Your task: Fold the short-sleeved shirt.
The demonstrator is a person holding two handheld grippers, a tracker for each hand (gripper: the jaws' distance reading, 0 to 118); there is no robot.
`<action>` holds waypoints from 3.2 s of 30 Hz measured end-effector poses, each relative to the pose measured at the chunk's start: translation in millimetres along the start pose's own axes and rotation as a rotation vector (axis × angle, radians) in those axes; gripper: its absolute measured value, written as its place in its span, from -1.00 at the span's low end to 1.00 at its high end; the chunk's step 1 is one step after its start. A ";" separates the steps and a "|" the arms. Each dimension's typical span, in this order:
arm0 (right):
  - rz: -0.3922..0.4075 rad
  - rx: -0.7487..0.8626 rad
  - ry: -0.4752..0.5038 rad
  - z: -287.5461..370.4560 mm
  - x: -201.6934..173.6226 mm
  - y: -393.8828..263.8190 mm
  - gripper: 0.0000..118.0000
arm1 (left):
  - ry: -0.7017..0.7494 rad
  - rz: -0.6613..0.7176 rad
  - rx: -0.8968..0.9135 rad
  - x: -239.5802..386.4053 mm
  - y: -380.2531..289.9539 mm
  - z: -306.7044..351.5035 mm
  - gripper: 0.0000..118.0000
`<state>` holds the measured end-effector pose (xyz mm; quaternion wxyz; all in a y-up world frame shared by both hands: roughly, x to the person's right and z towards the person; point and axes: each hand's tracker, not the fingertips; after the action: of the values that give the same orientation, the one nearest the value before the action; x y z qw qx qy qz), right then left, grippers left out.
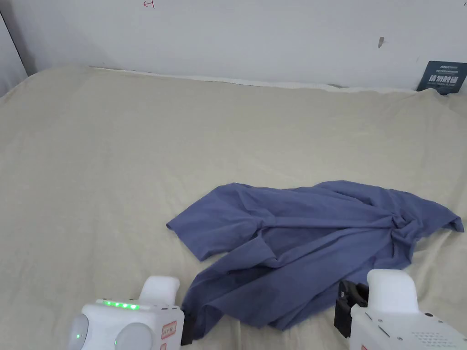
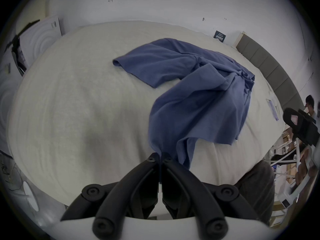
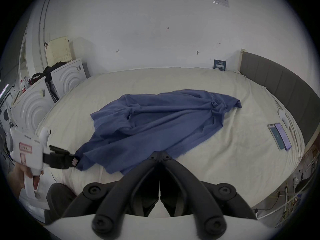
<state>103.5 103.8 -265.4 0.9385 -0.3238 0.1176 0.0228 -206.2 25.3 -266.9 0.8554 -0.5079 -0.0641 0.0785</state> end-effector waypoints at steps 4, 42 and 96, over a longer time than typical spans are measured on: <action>0.061 -0.018 0.063 -43.8 -3.6 49.8 -0.99 | -0.051 0.027 -0.013 -7.9 3.5 -1.2 -1.00; 0.321 -0.348 0.142 -292.4 -59.4 218.9 -0.93 | -0.138 -0.008 -0.071 -28.1 29.8 0.6 -1.00; -0.064 0.438 -0.219 168.7 173.0 328.6 -0.93 | 0.365 0.025 0.710 26.0 290.1 320.0 -1.00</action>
<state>267.2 460.8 -375.5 0.9937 -0.1116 0.0073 0.0020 -261.4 442.2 -368.9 0.9741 -0.1870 0.1264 0.0146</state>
